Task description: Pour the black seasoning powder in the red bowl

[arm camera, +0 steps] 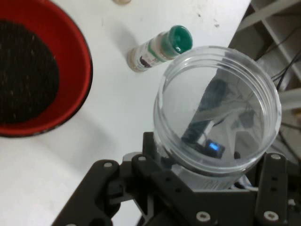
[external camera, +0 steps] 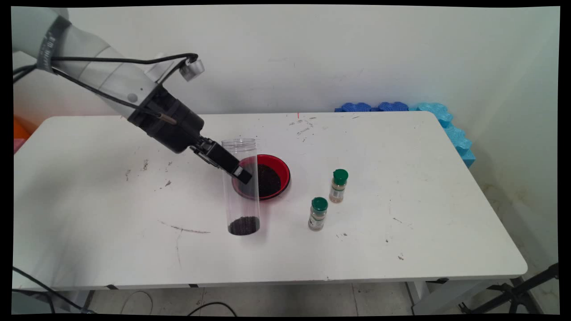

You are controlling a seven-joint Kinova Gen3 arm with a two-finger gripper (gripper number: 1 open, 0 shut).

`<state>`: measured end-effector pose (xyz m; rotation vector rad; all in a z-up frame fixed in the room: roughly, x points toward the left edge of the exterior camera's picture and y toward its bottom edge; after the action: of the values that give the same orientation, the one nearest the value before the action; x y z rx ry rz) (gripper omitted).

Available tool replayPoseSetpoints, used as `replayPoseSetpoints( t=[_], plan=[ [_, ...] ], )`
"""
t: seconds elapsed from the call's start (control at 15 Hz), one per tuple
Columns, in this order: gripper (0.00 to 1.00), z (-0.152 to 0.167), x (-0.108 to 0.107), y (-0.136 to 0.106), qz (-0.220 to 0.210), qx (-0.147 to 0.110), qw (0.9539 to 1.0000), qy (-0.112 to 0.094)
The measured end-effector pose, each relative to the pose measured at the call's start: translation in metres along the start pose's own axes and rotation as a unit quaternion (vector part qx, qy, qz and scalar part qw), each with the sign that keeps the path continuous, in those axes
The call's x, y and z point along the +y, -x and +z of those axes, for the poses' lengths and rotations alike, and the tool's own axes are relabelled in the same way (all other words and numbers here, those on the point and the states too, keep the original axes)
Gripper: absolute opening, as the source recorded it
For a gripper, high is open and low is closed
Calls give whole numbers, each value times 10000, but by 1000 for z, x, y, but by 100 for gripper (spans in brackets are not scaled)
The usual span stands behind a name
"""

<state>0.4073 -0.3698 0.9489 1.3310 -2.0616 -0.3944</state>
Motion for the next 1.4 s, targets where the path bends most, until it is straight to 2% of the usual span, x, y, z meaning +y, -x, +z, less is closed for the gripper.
replayPoseSetpoints(
  t=[0.13, 0.27, 0.47, 0.6, 0.67, 0.8, 0.87, 1.0, 1.33, 1.4],
  plan=[
    [0, 3, -4, 0, -466, -17, 9989, 69],
    [0, 6, -8, 1, -929, -20, 9956, 133],
    [0, 8, -14, 1, -1588, 27, 9871, 203],
    [0, 10, -19, 1, -2080, 78, 9778, 254],
    [0, 11, -21, 0, -2332, 101, 9719, 291],
    [0, 13, -25, -1, -2919, 142, 9555, 399],
    [0, 14, -26, -2, -3080, 149, 9503, 433],
    [0, 16, -28, -4, -3515, 161, 9345, 537],
    [0, 24, -32, -9, -4301, 113, 8992, 794],
    [0, 26, -32, -10, -4464, 98, 8907, 852]
  ],
)
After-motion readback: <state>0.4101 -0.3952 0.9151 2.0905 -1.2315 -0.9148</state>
